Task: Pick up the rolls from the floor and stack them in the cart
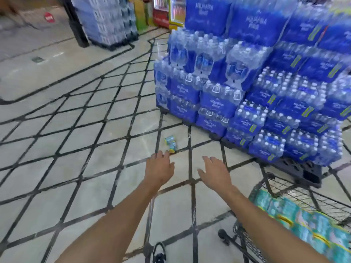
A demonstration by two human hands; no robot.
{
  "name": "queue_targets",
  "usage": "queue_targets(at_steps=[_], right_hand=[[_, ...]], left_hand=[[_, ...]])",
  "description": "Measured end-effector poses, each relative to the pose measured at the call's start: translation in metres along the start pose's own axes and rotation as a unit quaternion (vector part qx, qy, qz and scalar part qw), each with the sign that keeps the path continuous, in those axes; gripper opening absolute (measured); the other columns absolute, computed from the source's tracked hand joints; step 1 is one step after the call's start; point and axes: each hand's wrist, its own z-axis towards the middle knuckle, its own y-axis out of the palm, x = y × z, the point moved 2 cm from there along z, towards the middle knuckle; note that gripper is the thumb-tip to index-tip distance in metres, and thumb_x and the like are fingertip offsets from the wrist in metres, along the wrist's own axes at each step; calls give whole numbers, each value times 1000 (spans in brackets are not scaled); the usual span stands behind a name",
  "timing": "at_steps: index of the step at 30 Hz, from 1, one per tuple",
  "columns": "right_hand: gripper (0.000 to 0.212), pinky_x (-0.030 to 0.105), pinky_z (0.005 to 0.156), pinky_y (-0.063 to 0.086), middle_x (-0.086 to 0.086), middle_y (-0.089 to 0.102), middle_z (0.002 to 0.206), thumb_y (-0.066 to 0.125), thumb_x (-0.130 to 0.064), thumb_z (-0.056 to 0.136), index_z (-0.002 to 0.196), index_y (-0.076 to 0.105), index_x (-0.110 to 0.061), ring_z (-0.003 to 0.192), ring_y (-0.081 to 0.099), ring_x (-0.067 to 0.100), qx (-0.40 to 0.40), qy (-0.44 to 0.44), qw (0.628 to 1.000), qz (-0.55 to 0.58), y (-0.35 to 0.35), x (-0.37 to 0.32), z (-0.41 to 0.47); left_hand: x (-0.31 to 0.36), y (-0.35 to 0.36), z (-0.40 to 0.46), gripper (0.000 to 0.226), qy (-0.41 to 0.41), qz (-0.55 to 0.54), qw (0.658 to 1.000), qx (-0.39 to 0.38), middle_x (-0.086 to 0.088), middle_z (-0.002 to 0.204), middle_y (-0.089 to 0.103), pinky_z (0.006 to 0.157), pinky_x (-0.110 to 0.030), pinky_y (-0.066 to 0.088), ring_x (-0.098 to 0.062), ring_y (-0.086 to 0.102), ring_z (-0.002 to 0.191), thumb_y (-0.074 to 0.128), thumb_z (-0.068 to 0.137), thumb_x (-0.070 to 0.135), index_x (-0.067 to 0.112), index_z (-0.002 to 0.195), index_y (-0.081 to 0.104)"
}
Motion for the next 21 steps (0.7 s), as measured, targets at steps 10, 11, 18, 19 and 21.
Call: queue_targets(at_steps=[10, 11, 18, 19, 21], right_hand=[[60, 41, 109, 39, 13, 50, 143, 47, -46, 101, 154, 35, -19, 130, 48, 33, -47, 22, 999, 9, 34, -66, 95], [61, 41, 108, 40, 13, 51, 142, 47, -46, 101, 154, 35, -18, 129, 49, 33, -51, 26, 998, 10, 38, -65, 108], [60, 41, 103, 43, 14, 50, 140, 50, -44, 101, 153, 36, -17, 128, 48, 34, -88, 74, 991, 71, 72, -48, 229], [60, 42, 102, 44, 14, 51, 139, 51, -43, 100, 152, 36, -16, 128, 48, 35, -93, 87, 988, 90, 78, -44, 252], [62, 44, 101, 45, 15, 51, 139, 53, -42, 99, 152, 36, -15, 129, 47, 36, -114, 119, 978, 130, 92, -36, 301]], left_hand=[[-90, 0, 99, 42, 3, -5, 1000, -1, -10, 125, 55, 95, -48, 47, -33, 55, 114, 41, 100, 46, 18, 130, 49], [-93, 3, 112, 42, 4, -5, 1000, -4, -9, 124, 55, 94, -48, 47, -33, 55, 113, 41, 100, 46, 18, 130, 49], [-101, 42, 235, 42, 15, 8, 998, -62, -10, 125, 55, 93, -49, 48, -34, 56, 111, 43, 99, 43, 16, 131, 49], [-101, 49, 259, 42, 16, 9, 997, -76, -10, 125, 55, 93, -49, 48, -34, 56, 112, 44, 99, 42, 16, 131, 49], [-100, 64, 307, 42, 8, 12, 995, -101, -10, 124, 55, 93, -49, 48, -33, 56, 112, 44, 98, 42, 16, 131, 49]])
